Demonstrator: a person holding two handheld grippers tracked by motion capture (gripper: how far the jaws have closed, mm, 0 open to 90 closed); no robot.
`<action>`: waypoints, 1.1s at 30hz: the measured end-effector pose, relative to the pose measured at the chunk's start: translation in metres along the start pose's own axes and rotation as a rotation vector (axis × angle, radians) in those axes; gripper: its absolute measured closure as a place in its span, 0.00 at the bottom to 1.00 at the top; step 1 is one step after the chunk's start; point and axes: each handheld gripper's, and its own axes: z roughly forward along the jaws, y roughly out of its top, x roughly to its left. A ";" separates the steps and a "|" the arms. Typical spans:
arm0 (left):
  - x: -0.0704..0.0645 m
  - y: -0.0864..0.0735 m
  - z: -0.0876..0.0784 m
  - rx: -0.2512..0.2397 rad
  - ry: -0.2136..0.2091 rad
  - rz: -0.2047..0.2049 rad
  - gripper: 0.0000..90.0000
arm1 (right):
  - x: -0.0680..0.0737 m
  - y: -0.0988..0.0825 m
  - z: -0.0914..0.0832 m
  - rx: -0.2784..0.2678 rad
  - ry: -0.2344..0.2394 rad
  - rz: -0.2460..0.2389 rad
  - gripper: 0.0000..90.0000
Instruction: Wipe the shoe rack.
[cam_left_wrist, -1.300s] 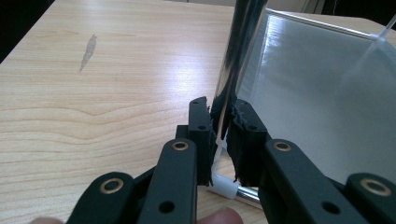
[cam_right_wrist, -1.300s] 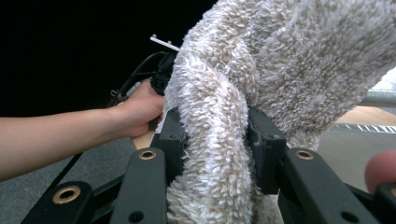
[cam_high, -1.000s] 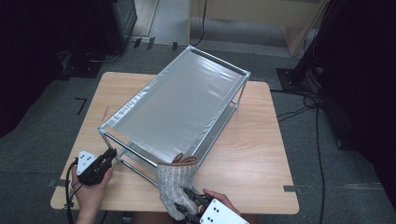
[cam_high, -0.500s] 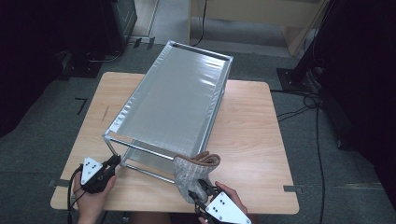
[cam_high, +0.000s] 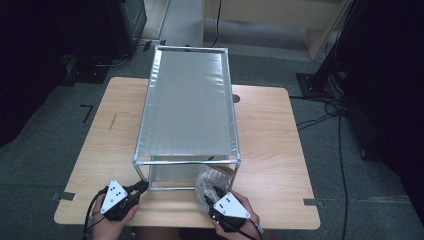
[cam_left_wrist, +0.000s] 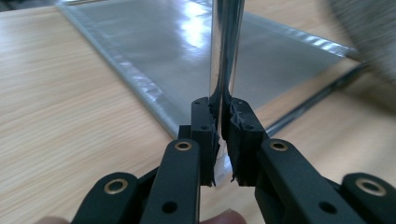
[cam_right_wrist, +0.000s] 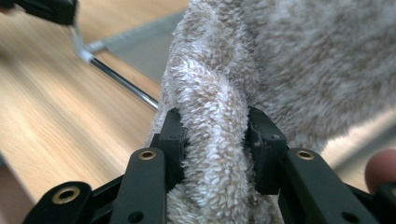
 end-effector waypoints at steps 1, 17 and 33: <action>-0.001 0.000 0.000 0.001 -0.007 0.005 0.92 | -0.005 -0.002 0.005 0.019 -0.010 0.012 0.71; -0.044 0.008 0.019 0.016 -0.145 0.052 0.91 | 0.000 -0.011 0.032 0.110 0.015 0.166 0.71; -0.047 0.009 0.021 0.020 -0.183 0.070 0.92 | -0.016 -0.020 0.020 0.134 -0.048 0.121 0.71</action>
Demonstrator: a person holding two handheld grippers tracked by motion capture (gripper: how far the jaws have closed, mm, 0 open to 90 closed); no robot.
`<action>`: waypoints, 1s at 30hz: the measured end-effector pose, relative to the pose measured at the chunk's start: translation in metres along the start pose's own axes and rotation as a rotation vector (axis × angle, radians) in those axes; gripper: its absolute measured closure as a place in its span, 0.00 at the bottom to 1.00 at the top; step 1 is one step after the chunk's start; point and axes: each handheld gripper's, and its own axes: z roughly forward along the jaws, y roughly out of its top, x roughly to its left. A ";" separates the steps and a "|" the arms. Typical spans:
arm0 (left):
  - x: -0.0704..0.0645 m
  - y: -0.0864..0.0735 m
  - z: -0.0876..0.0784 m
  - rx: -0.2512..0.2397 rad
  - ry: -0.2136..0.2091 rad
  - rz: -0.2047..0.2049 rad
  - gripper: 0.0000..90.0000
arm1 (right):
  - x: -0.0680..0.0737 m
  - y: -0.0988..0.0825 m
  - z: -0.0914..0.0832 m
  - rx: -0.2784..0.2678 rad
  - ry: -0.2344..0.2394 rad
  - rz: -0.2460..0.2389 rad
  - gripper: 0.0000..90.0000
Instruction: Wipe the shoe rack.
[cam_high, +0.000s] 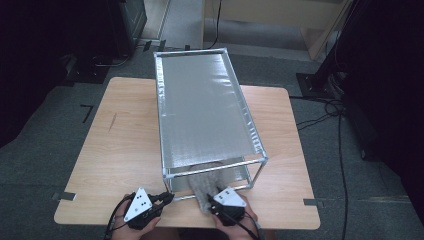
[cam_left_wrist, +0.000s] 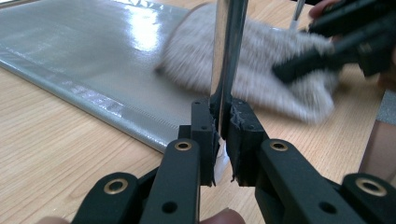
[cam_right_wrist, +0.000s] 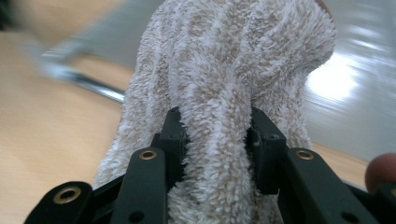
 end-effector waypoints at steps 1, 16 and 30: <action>0.000 0.000 0.000 0.001 -0.002 0.002 0.92 | -0.009 -0.002 -0.003 0.002 -0.030 0.018 0.71; 0.004 0.024 -0.019 -0.110 -0.040 -0.046 0.89 | -0.035 -0.009 -0.008 -0.029 -0.057 0.145 0.43; -0.008 0.027 -0.012 -0.102 -0.044 -0.028 0.91 | 0.010 -0.007 0.000 -0.024 -0.041 0.091 0.71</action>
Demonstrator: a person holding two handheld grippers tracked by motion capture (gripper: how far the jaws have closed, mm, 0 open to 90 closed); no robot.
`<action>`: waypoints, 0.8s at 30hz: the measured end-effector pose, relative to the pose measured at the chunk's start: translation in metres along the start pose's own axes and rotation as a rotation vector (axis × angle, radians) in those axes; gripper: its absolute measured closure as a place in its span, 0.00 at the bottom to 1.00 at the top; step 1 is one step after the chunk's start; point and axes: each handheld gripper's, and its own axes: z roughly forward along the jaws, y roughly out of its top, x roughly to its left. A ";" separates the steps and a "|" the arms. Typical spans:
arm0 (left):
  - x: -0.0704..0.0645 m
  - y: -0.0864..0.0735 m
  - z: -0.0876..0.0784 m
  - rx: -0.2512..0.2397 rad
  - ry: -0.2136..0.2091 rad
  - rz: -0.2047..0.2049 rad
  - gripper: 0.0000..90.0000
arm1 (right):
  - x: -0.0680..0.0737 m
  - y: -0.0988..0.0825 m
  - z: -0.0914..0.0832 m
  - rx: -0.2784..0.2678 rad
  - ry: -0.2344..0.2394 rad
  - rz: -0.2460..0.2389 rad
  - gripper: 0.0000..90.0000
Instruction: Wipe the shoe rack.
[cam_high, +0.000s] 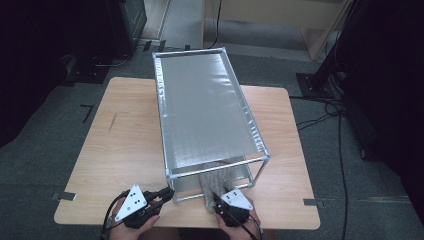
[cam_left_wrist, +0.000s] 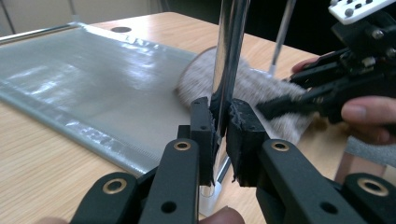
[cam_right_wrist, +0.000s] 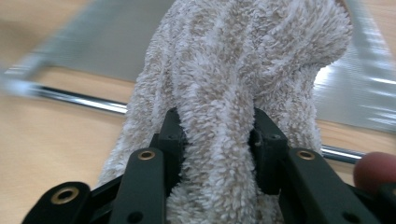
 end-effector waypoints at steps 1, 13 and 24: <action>-0.003 0.000 0.002 0.001 -0.006 0.006 0.91 | 0.008 0.000 0.001 -0.002 0.033 -0.009 0.72; -0.007 0.000 0.002 0.001 0.004 0.035 0.92 | 0.036 0.001 0.000 0.026 0.147 -0.150 0.74; 0.001 -0.002 -0.002 -0.006 0.022 0.027 0.92 | -0.070 -0.002 -0.024 0.043 -0.151 0.044 0.76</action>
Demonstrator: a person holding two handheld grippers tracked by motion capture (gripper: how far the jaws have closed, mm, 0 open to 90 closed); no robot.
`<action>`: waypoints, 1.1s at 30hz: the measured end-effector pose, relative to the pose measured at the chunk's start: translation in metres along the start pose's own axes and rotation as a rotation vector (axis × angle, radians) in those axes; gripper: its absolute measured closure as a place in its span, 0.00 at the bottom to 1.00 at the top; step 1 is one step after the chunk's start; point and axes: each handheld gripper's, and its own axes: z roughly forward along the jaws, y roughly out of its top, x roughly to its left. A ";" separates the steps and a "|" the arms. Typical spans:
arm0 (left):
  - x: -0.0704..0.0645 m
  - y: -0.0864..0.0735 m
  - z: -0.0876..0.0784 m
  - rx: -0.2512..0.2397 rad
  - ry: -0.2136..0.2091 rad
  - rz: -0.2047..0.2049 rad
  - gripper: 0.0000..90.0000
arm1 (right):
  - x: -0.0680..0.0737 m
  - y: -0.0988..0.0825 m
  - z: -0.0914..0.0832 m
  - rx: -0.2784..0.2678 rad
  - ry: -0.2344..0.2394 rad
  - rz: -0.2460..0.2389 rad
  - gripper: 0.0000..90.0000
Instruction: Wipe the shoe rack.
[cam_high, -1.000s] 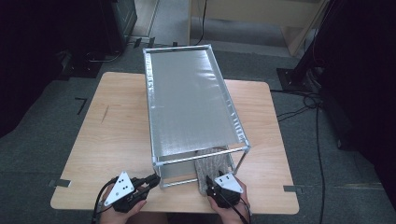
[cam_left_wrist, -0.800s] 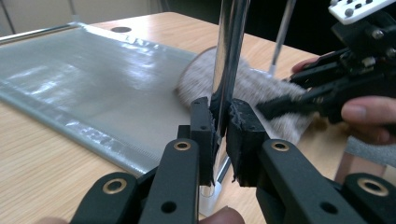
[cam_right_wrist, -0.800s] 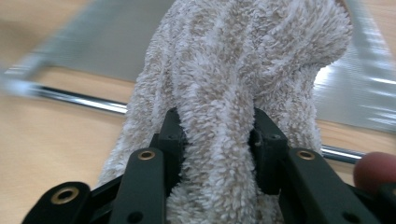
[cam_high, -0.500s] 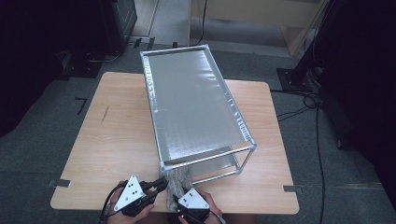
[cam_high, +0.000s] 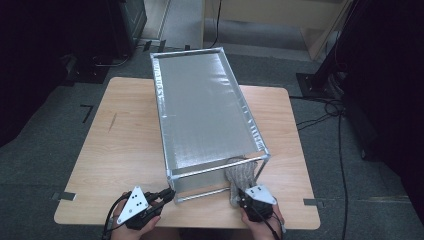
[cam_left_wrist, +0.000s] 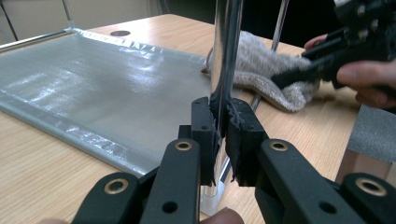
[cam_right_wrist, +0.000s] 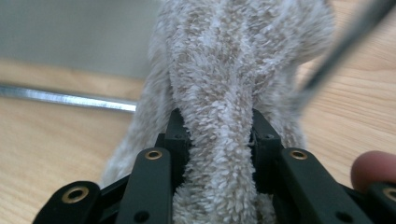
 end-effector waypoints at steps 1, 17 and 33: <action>0.000 0.000 0.000 0.000 0.000 0.001 0.92 | -0.001 0.003 -0.003 -0.013 -0.006 0.010 0.76; 0.005 -0.002 -0.003 -0.007 0.006 -0.004 0.92 | 0.021 0.068 -0.086 -0.328 0.115 0.123 0.79; 0.002 -0.002 -0.002 -0.007 0.014 -0.004 0.92 | 0.104 0.073 -0.077 -0.291 0.331 -0.093 0.79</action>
